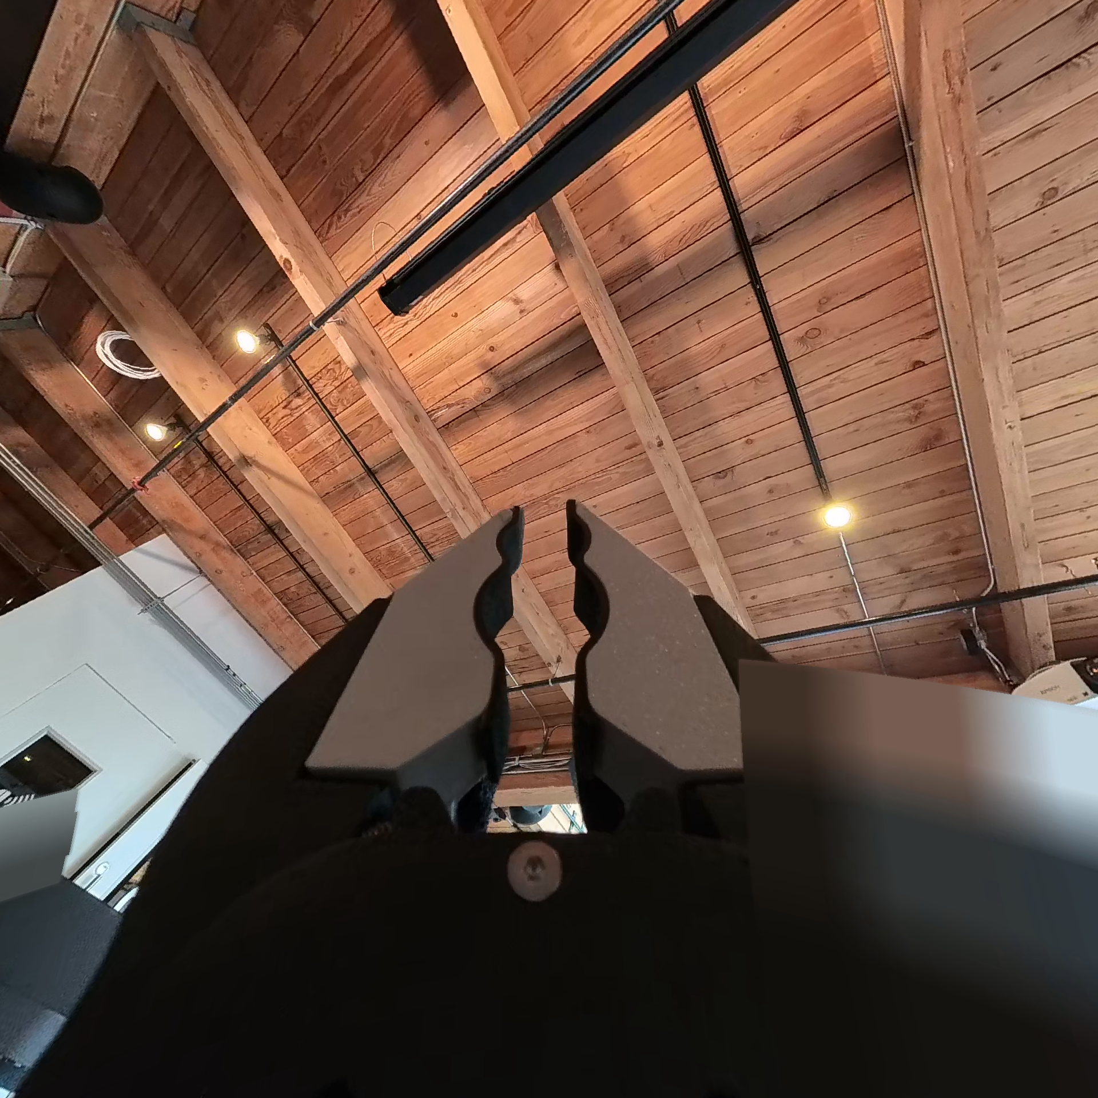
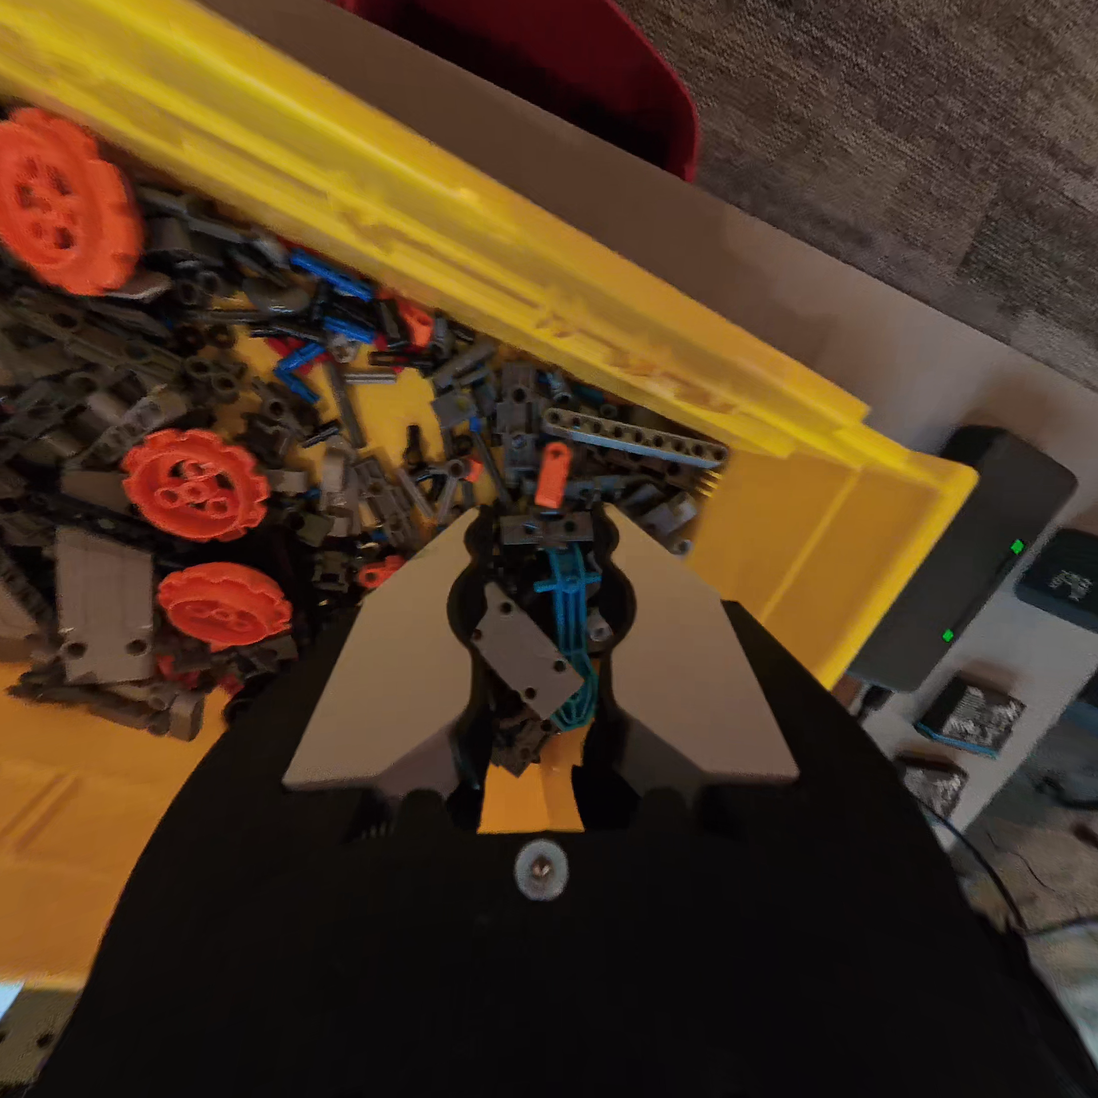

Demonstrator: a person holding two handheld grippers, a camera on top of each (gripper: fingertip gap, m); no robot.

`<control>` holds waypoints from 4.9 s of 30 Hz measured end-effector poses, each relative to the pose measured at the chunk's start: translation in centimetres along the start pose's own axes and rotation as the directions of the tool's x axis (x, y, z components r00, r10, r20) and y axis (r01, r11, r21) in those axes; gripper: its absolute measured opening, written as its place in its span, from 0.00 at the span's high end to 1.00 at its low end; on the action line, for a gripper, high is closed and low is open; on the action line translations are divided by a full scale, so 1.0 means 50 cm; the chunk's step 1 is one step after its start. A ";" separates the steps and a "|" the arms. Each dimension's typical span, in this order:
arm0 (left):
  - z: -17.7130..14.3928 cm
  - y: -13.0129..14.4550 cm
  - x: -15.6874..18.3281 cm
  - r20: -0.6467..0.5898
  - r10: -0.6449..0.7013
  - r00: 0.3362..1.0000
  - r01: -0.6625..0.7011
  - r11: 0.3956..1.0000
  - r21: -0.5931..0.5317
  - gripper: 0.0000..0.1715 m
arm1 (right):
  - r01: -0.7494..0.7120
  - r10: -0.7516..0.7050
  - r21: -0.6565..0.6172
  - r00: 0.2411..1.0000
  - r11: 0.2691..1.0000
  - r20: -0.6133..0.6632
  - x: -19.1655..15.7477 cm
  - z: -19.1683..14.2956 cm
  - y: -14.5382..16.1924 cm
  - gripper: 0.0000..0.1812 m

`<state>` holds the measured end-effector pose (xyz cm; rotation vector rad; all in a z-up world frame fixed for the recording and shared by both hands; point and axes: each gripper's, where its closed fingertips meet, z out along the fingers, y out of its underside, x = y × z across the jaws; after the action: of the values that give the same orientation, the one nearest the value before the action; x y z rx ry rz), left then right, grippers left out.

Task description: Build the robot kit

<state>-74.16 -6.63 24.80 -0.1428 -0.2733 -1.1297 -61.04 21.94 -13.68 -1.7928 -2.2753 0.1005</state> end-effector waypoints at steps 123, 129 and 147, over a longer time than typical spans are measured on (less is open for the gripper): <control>0.000 0.002 0.004 -0.004 0.008 1.000 -0.008 1.000 -0.004 0.93 | 0.004 -0.004 -0.417 1.000 0.909 0.000 -0.077 -0.024 0.170 0.84; 0.000 0.003 0.003 -0.003 0.008 1.000 -0.008 1.000 -0.004 0.93 | 0.182 -0.115 -0.261 0.961 0.948 0.252 -0.188 -0.043 0.117 0.75; 0.000 0.001 0.003 -0.002 0.009 1.000 -0.009 1.000 -0.002 0.93 | 0.116 -0.161 -0.272 0.975 0.955 -0.152 0.034 -0.035 0.080 0.84</control>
<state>-74.04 -6.74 24.82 -0.1440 -0.2693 -1.1207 -57.21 24.40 -12.53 -1.6741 -2.3676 -0.3844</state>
